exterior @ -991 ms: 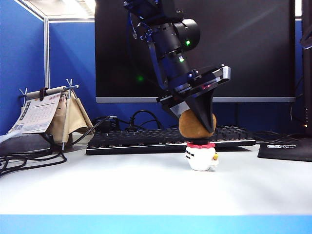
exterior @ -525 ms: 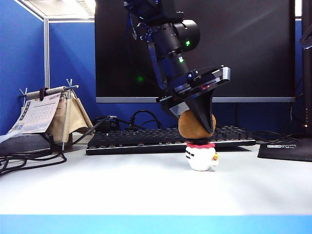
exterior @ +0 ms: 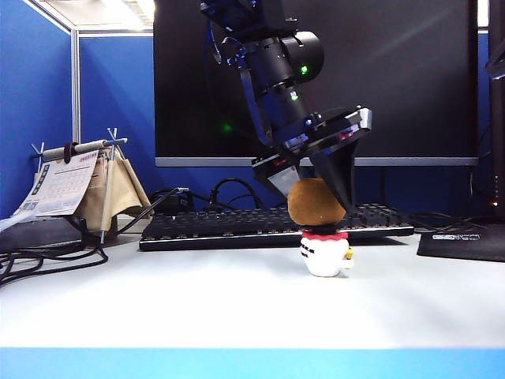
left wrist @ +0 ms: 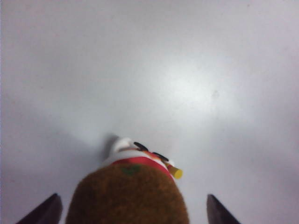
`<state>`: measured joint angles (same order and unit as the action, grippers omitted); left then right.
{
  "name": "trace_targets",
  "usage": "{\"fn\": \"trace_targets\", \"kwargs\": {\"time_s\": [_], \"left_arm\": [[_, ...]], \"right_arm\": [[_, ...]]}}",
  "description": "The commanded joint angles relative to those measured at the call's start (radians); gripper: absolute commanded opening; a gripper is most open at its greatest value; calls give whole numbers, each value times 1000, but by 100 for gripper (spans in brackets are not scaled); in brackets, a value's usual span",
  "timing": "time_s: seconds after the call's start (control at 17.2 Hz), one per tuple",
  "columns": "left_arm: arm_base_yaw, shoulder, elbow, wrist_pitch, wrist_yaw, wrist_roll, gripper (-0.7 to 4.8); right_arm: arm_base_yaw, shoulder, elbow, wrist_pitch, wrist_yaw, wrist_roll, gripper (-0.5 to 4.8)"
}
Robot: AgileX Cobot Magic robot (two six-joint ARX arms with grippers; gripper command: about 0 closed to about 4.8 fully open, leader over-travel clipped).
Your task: Place the kiwi on top of the doll with a flat head.
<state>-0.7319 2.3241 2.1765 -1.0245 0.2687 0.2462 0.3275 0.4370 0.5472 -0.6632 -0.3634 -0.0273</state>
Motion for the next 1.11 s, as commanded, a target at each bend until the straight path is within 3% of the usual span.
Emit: {"fn": "trace_targets", "kwargs": {"time_s": [0.06,0.52,0.58,0.64,0.7,0.93,1.11], "left_arm": [[-1,-3,5,5,-4,-2,463],[6,-115,6,24,-116,-13,479],[6,-147,6,17,-142,-20,455],[6,-198,6,-21,-136,-19,247],[6,-245,6,-83,-134,-18,2],[6,-407,5,-302,-131,-18,-6],[6,-563,-17,-313,-75,-22,-6]], "right_arm": [[0,0,1,18,-2,-4,274],[0,-1,1,17,13,-4,275],[0,-3,1,18,13,-4,274],[0,-13,1,18,13,-4,274],[-1,-35,1,19,13,-4,274],[-2,-161,1,55,58,-3,269],[-2,-241,1,116,54,6,261]]}}
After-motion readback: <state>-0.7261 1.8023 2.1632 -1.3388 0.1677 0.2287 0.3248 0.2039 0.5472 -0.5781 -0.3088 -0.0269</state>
